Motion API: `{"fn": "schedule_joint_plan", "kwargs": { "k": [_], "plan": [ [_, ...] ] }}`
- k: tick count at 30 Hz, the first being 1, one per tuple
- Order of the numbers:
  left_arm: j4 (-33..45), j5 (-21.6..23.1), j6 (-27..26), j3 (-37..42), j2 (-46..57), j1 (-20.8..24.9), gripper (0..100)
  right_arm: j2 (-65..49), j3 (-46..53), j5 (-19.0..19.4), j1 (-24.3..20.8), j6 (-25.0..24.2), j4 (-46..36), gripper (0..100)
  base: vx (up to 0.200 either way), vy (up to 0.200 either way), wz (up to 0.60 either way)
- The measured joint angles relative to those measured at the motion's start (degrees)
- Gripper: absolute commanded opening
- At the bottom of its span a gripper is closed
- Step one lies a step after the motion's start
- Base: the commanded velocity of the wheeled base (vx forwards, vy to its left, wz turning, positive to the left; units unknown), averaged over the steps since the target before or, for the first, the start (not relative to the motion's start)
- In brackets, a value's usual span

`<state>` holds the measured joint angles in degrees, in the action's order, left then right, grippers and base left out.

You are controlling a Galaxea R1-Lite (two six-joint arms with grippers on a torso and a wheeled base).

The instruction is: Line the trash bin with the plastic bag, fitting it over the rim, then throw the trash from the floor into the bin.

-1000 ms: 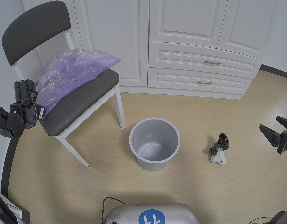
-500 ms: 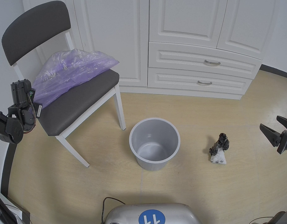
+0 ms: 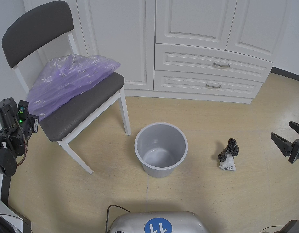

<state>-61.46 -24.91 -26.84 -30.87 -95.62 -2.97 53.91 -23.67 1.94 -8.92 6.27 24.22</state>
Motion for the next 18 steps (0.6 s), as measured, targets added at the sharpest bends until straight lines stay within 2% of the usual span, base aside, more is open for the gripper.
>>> {"fn": "schedule_joint_plan", "kwargs": {
  "k": [3, 10, 18],
  "plan": [
    [-0.67, 1.23, 0.79, 2.32, 3.06, 0.15, 0, -0.38, 0.09, -0.2, 0.06, 0.76, 0.0, 100, 0.0, 0.0, 0.0],
    [-0.85, 2.39, 9.19, 4.55, 7.14, 0.39, 0, -1.02, 0.26, -0.44, 0.06, 2.22, 0.0, 100, 0.0, 0.0, 0.0],
    [-0.8, 11.45, 15.27, 6.1, 9.87, 1.3, 0, -1.46, 0.09, -0.71, -0.89, 2.54, 0.02, 100, 0.0, 0.0, 0.0]
  ]
}}
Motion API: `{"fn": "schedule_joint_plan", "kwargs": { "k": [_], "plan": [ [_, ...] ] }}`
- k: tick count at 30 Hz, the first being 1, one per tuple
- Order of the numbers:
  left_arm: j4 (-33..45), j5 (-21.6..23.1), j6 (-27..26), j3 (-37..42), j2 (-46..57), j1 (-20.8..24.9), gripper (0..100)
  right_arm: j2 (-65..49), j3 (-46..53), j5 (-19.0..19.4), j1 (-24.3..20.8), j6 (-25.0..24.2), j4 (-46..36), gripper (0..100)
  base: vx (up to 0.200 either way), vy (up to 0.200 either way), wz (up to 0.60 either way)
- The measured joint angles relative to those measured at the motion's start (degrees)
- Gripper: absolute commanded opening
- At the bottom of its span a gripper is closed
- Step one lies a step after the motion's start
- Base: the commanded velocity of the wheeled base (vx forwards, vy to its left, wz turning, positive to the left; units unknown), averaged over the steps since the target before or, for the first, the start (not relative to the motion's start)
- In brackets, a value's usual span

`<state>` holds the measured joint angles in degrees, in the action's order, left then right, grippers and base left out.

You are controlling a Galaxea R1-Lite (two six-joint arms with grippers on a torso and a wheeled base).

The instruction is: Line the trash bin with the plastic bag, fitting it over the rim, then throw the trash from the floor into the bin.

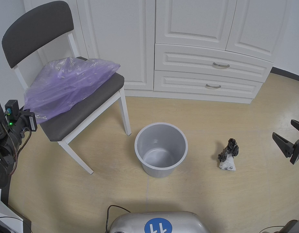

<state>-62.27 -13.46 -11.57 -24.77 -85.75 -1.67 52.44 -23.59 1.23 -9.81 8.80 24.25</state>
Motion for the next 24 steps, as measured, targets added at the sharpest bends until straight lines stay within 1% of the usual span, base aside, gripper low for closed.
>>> {"fn": "schedule_joint_plan", "kwargs": {
  "k": [3, 6, 13, 16, 19, 22, 24],
  "plan": [
    [0.0, 2.93, 1.58, -0.15, 0.48, 0.22, 0, 0.3, 0.0, -1.44, -1.78, -0.11, 0.46, 100, 0.0, 0.0, 0.0],
    [-0.29, 5.55, 2.22, -0.55, 0.85, 0.49, 0, 1.05, 0.0, -4.78, -3.85, -0.35, 3.01, 100, 0.0, 0.0, 0.0],
    [-0.3, 11.06, 2.55, -0.98, 3.39, 0.77, 0, 5.35, 1.32, -14.17, -10.17, -1.85, 11.89, 100, 0.0, 0.0, 0.0],
    [-0.27, 11.79, 2.54, -0.88, 4.77, 1.23, 0, 7.86, 2.12, -17.43, -13.4, -2.56, 15.13, 100, 0.0, 0.0, 0.0],
    [-0.27, 12.01, 2.54, -0.59, 5.99, 2.07, 0, 10.2, 2.69, -19.61, -17.19, -2.82, 17.05, 100, 0.0, 0.0, 0.0],
    [-0.3, 12.07, 2.57, -0.22, 7.3, 3.75, 0, 12.69, 2.65, -20.93, -20.99, -2.86, 18.91, 100, 0.0, 0.0, 0.0],
    [-0.35, 12.12, 2.6, 0.0, 8.22, 5.44, 0, 14.31, 2.29, -21.32, -22.48, -2.97, 19.79, 100, 0.0, 0.0, 0.0]
  ]
}}
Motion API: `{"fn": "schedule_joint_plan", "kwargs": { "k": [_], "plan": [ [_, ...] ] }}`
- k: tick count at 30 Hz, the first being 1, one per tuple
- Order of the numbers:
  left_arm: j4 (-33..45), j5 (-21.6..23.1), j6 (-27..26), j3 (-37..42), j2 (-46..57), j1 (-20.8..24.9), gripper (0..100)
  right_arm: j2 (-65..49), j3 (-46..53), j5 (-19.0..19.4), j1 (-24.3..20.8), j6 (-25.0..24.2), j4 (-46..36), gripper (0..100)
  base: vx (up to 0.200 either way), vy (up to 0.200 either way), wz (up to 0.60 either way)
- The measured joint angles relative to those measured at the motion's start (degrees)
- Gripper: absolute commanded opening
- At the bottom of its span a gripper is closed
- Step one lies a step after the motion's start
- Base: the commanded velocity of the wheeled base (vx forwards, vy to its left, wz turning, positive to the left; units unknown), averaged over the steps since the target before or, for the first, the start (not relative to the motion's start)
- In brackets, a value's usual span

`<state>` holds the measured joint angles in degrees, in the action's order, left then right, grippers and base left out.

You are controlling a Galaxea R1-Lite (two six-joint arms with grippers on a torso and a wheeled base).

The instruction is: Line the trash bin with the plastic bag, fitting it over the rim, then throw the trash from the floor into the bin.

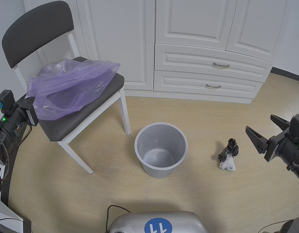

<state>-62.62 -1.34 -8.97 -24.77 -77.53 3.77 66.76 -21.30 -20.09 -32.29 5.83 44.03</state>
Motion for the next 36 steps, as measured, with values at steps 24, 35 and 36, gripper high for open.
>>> {"fn": "schedule_joint_plan", "kwargs": {
  "k": [24, 35, 36],
  "plan": [
    [-0.88, -0.62, 0.02, -0.55, 3.15, 12.35, 0, 17.47, 3.85, -5.77, -10.2, -1.84, 28.36, 100, 0.0, 0.0, 0.0],
    [-1.83, -0.66, -0.28, 0.66, 5.77, 18.22, 0, 32.28, 5.53, -7.24, -12.02, -1.97, 44.79, 100, 0.0, 0.0, 0.0],
    [-1.83, -0.66, -0.35, 0.82, 6.18, 18.83, 0, 33.0, 5.6, -7.24, -12.02, -1.93, 44.9, 100, 0.0, 0.0, 0.0]
  ]
}}
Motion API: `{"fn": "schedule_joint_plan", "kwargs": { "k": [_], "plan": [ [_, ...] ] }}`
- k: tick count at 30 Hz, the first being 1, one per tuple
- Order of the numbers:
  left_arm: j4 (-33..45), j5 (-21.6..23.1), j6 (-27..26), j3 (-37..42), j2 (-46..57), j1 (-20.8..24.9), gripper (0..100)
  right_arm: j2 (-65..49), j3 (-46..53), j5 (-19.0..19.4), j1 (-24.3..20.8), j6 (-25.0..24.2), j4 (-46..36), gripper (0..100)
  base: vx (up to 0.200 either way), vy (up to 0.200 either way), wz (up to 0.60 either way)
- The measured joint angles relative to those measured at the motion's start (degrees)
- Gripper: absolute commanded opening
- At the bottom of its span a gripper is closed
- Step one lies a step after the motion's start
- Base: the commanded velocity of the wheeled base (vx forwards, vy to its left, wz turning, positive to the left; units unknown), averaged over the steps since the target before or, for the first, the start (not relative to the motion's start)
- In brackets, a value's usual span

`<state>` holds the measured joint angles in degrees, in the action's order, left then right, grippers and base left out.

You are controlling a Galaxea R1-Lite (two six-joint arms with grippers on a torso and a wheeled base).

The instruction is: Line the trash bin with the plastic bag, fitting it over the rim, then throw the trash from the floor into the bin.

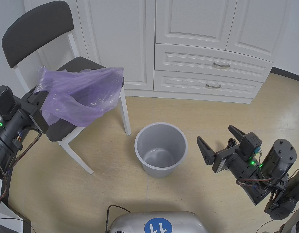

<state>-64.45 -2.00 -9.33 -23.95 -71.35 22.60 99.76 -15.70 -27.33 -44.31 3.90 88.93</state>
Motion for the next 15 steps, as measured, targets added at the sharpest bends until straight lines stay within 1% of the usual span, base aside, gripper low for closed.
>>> {"fn": "schedule_joint_plan", "kwargs": {
  "k": [9, 15],
  "plan": [
    [-0.04, 0.12, -0.22, 1.88, 3.94, 6.84, 0, 3.19, 0.2, -0.01, -0.09, -0.02, 0.05, 100, 0.0, 0.0, 0.0],
    [0.05, 0.55, -0.33, 3.25, 6.02, 10.11, 0, 2.83, 0.35, 0.1, 0.07, 0.09, 0.05, 100, 0.0, 0.0, 0.0]
  ]
}}
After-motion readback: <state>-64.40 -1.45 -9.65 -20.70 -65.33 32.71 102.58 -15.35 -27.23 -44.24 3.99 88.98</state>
